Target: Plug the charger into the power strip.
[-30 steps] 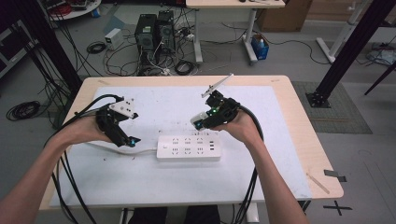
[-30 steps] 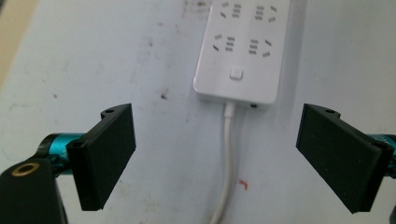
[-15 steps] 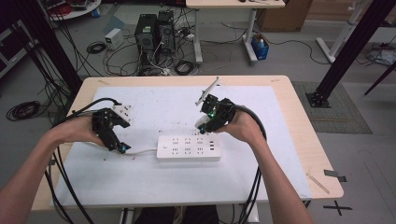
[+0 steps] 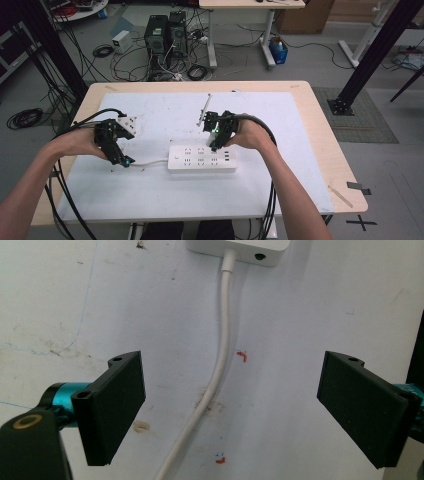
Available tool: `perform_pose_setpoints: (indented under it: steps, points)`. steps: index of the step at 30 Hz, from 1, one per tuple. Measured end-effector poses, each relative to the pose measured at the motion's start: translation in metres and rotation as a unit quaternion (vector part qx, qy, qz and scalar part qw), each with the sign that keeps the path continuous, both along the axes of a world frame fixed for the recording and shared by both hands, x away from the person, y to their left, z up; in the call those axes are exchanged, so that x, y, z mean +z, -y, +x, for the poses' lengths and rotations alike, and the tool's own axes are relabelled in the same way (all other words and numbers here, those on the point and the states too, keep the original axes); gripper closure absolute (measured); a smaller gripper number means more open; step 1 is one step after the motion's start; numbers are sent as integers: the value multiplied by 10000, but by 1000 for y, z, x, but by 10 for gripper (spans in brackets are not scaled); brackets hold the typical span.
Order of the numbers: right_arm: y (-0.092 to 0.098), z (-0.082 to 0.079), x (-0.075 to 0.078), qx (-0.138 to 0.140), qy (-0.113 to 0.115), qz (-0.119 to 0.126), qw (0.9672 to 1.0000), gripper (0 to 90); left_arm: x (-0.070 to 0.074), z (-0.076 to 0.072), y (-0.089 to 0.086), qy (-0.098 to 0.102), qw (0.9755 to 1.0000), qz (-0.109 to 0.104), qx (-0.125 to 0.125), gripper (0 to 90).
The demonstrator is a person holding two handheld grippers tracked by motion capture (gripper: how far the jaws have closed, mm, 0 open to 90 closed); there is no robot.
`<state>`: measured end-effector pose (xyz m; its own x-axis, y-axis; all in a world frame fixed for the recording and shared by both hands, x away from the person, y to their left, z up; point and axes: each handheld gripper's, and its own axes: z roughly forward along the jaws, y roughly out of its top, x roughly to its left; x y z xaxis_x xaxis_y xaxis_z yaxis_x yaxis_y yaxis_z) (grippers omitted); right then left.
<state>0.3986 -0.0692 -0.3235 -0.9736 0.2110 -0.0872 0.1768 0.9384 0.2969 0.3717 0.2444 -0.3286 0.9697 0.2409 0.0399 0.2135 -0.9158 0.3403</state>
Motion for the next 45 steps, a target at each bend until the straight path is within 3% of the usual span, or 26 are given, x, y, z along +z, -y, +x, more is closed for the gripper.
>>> perform_pose_setpoints:
  steps: [6, 13, 18, 29, 38, 40, 45]
  points:
    - [-9, 9, -15, 279, -61, -462, 9985, 620, -7, -4, -5, 6, 10000, -71, 24, 121]
    - [-17, 15, -23, 662, -228, -567, 9959, 620, -15, -8, -16, -16, 9998, -91, 180, 121]
    - [-19, 16, -31, 804, -256, -815, 9931, 620, -16, -10, -21, 1, 9998, -81, 206, 120]
    - [-24, 20, -36, 988, -310, -923, 9903, 620, -20, -10, -21, 27, 9995, -127, 288, 121]
    - [-24, 22, -39, 1108, -312, -869, 9895, 621, -18, -10, -21, 99, 9996, -57, 257, 120]
    - [-22, 21, -43, 1137, -298, -988, 9881, 621, -18, -12, -22, 122, 9995, -99, 283, 121]
    - [-22, 20, -46, 1133, -255, -900, 9891, 622, -17, -13, -25, 169, 9993, -109, 305, 121]
